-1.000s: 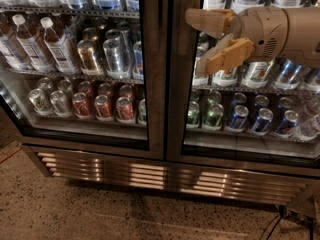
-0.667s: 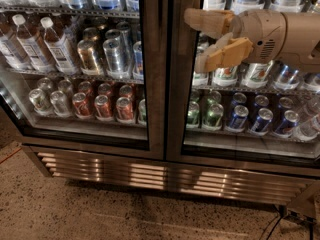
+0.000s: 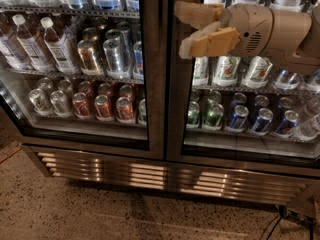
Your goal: Open left fridge door
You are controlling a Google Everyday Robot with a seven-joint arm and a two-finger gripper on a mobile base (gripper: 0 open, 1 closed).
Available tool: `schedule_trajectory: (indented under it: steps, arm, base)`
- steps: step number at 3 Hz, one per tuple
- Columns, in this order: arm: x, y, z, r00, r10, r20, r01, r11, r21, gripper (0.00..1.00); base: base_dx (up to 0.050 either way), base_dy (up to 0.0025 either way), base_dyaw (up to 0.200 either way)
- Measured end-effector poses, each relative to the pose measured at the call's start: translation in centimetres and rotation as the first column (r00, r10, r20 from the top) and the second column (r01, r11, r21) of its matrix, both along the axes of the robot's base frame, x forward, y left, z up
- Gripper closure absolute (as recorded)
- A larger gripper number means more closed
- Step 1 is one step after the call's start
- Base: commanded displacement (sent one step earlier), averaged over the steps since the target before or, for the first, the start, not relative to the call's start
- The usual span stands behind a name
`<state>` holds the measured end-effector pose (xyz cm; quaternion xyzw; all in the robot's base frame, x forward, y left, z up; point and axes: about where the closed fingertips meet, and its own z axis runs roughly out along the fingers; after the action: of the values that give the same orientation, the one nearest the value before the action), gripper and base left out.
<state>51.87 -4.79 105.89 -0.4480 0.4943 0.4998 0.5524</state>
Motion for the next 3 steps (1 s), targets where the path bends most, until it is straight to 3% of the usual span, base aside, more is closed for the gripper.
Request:
schedule_trajectory:
  steps: [2, 3]
  arm:
    - [-0.1, -0.3, -0.1, 0.9996, -0.025, -0.008, 0.025, 1.0, -0.015, 0.0]
    - [0.2, 1.2, 0.2, 0.9993, -0.038, 0.008, 0.038, 0.988, -0.151, 0.0]
  base:
    - [0.0, 0.0, 0.0]
    - [0.0, 0.0, 0.0]
